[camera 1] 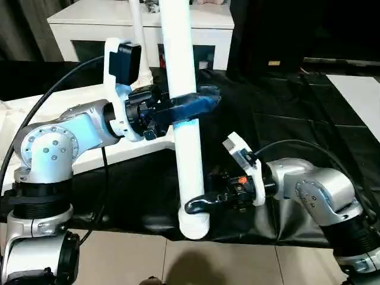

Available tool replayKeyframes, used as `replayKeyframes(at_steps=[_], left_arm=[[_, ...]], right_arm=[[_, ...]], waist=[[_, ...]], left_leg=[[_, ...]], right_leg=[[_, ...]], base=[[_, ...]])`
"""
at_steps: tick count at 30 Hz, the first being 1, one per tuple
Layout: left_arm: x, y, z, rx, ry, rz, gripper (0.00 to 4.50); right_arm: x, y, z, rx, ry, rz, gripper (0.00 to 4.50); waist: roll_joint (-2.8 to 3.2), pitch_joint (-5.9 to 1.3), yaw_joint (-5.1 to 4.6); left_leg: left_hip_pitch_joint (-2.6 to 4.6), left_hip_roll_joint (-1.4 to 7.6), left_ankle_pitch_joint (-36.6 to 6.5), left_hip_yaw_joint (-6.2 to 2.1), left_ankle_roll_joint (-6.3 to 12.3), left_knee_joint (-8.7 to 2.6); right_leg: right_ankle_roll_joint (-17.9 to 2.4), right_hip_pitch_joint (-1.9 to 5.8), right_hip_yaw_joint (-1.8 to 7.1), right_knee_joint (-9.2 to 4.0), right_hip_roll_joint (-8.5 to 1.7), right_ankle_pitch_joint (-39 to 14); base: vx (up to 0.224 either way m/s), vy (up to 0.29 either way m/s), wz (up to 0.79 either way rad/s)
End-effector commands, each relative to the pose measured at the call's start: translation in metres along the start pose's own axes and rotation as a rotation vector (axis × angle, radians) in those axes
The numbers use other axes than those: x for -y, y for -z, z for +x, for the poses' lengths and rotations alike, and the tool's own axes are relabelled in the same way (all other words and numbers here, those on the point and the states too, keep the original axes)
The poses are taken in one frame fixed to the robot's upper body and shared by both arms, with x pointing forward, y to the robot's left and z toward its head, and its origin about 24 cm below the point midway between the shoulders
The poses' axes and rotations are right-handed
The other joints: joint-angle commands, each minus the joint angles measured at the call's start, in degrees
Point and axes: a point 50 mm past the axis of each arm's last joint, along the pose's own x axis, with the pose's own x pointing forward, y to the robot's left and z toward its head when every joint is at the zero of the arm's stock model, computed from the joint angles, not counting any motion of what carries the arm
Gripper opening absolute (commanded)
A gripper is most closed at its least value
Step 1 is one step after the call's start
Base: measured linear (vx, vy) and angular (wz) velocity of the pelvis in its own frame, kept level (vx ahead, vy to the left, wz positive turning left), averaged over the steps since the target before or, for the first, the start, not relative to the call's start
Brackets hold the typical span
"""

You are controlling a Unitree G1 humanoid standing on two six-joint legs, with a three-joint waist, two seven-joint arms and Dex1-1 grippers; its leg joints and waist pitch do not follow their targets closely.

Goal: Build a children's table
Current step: Pick table leg

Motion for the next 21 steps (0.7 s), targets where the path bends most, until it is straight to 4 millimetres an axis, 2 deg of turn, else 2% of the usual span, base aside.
replayKeyframes(at_steps=[1,2,3,4,5,7,9,12,14,15,18,20,21], left_arm=[[-0.014,-0.004,0.002,-0.003,-0.157,0.029,2.42],[-0.023,-0.007,0.001,0.017,-0.259,0.041,2.42],[-0.026,-0.007,0.001,0.022,-0.295,0.055,2.45],[-0.034,-0.009,-0.001,0.038,-0.42,0.114,2.51],[-0.035,-0.01,-0.001,0.041,-0.434,0.121,2.69],[-0.046,-0.006,-0.005,0.009,-0.626,0.203,2.86],[-0.053,0.002,-0.007,-0.033,-0.745,0.266,2.85],[-0.061,0.012,-0.006,-0.029,-0.89,0.281,2.85],[-0.062,0.018,-0.002,-0.031,-0.921,0.292,2.85],[-0.063,0.027,0.008,-0.012,-0.92,0.264,2.85],[-0.063,0.031,0.013,-0.005,-0.915,0.253,2.85],[-0.064,0.036,0.021,0.025,-0.91,0.21,2.85],[-0.064,0.036,0.022,0.029,-0.91,0.205,2.85]], right_arm=[[0.016,-0.011,-0.01,0.05,0.193,-0.048,1.93],[0.023,-0.015,-0.011,0.085,0.272,-0.059,1.91],[0.026,-0.017,-0.012,0.097,0.307,-0.069,1.91],[0.034,-0.023,-0.015,0.141,0.426,-0.103,1.9],[0.035,-0.024,-0.016,0.146,0.438,-0.106,1.9],[0.043,-0.03,-0.017,0.163,0.57,-0.169,1.9],[0.051,-0.034,-0.018,0.201,0.698,-0.178,1.89],[0.059,-0.033,-0.014,0.147,0.859,-0.284,1.88],[0.06,-0.033,-0.008,0.145,0.889,-0.312,1.87],[0.059,-0.032,0.002,0.128,0.905,-0.345,1.87],[0.059,-0.03,0.009,0.126,0.898,-0.338,1.86],[0.06,-0.03,0.017,0.147,0.905,-0.32,1.86],[0.06,-0.03,0.017,0.149,0.906,-0.319,1.86]], waist=[[0.05,-3.89,-0.18],[0.11,-3.93,-0.14],[0.06,-3.83,-0.17],[0.07,-3.89,-0.11],[0.1,-3.85,-0.4],[0.06,-3.99,-0.34],[0.01,-4.08,-0.44],[0.02,-4.17,-0.41],[-0.13,-4.21,-0.4],[-0.08,-4.17,-0.41],[-0.1,-4.07,-0.36],[0.09,-3.9,-0.5],[-0.02,-3.91,-0.59]], left_leg=[[1.48,2.68,-7.4,-0.68,-0.02,-3.6],[1.65,2.62,-8.3,-0.83,-0.78,-3.66],[1.67,2.75,-8.9,-0.78,-1.38,-3.83],[1.66,2.83,-8.9,-0.91,-1.79,-3.88],[1.46,2.88,-8.9,-0.98,-2.31,-4.07],[1.6,2.73,-8.2,-0.88,-2.5,-3.9],[1.42,2.65,-6.7,-0.9,-2.22,-3.83],[1.37,2.58,-5.5,-0.78,-2.71,-3.64],[1.36,2.42,-5.5,-0.72,-2.26,-3.62],[1.31,2.54,-5.7,-0.8,-2.07,-3.66],[1.39,2.55,-7.0,-0.76,-1.62,-3.74],[1.36,2.57,-8.5,-0.78,-1.45,-3.85],[1.32,2.65,-8.6,-0.88,-1.41,-3.94]], right_leg=[[-12.3,2.15,2.61,-4.04,-4.45,0.2],[-12.1,2.35,2.49,-4.11,-4.62,-1.2],[-11.6,2.21,2.59,-4.28,-4.55,-2.0],[-11.2,2.35,2.58,-4.25,-4.66,-2.0],[-10.6,2.41,2.59,-4.27,-4.67,-1.6],[-10.0,2.45,2.61,-4.14,-4.59,-0.3],[-8.9,2.46,2.67,-4.08,-4.57,1.8],[-9.2,2.44,2.56,-3.87,-4.49,3.6],[-9.1,2.53,2.56,-3.86,-4.34,4.4],[-9.2,2.51,2.55,-3.87,-4.4,4.5],[-9.4,2.47,2.66,-4.08,-4.53,2.9],[-9.3,2.29,2.69,-4.31,-4.5,1.3],[-9.5,2.43,2.67,-4.33,-4.61,1.4]], base=[[0.0,0.0,0.0],[0.0,0.0,0.0],[0.0,0.0,0.0],[0.0,0.0,0.0],[0.0,0.0,0.0],[0.0,0.0,0.0],[0.0,0.0,0.0],[0.0,0.0,0.0],[0.0,0.0,0.0],[0.0,0.0,0.0],[0.0,0.0,0.0],[0.0,0.0,0.0],[0.0,0.0,0.0]])
